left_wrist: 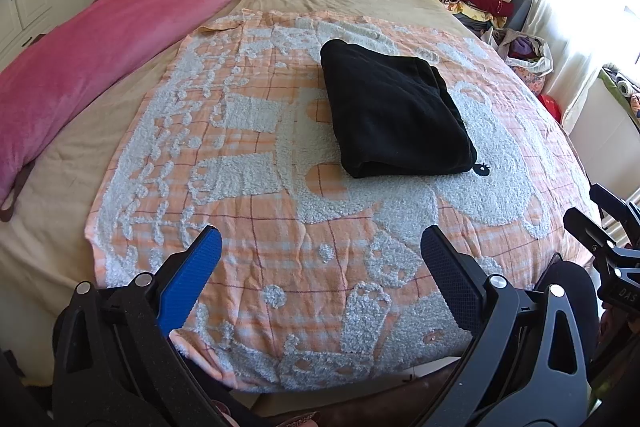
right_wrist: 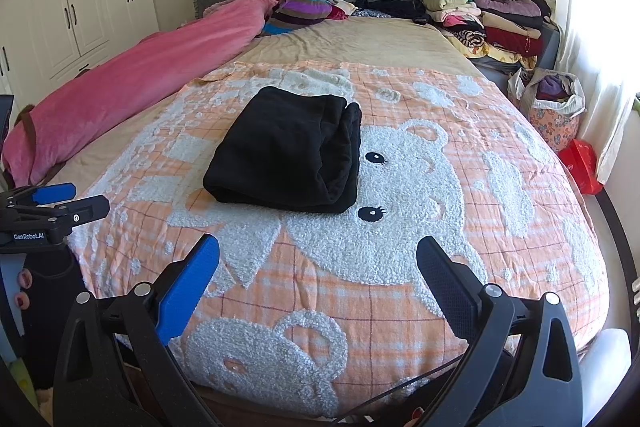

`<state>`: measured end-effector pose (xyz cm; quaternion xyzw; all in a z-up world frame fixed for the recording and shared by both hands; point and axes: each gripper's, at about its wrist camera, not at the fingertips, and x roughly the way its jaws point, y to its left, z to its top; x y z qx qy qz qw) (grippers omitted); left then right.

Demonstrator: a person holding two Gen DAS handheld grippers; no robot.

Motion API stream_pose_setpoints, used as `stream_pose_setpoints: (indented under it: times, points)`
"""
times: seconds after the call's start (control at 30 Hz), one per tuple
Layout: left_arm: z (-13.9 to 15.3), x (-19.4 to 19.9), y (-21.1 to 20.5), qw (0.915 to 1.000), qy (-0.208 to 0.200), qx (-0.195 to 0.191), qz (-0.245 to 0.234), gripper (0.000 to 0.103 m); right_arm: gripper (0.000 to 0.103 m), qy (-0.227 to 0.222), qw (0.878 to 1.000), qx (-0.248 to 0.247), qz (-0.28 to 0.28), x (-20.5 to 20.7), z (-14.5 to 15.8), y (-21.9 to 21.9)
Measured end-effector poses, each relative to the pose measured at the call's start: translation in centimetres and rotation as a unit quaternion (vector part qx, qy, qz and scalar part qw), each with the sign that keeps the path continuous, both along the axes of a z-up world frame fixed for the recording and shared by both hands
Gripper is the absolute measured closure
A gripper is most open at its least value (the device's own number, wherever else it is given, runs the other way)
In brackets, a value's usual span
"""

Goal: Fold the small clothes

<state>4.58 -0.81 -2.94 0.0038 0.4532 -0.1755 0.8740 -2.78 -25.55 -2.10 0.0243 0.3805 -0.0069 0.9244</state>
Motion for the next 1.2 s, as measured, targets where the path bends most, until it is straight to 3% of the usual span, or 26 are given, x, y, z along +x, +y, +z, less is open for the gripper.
stream_pose_setpoints:
  times: [1.2]
  points:
    - [-0.37,-0.03,0.24,1.0000,0.002,0.004,0.004,0.010,0.005,0.001,1.000,0.000,-0.004,-0.11,-0.16,-0.37]
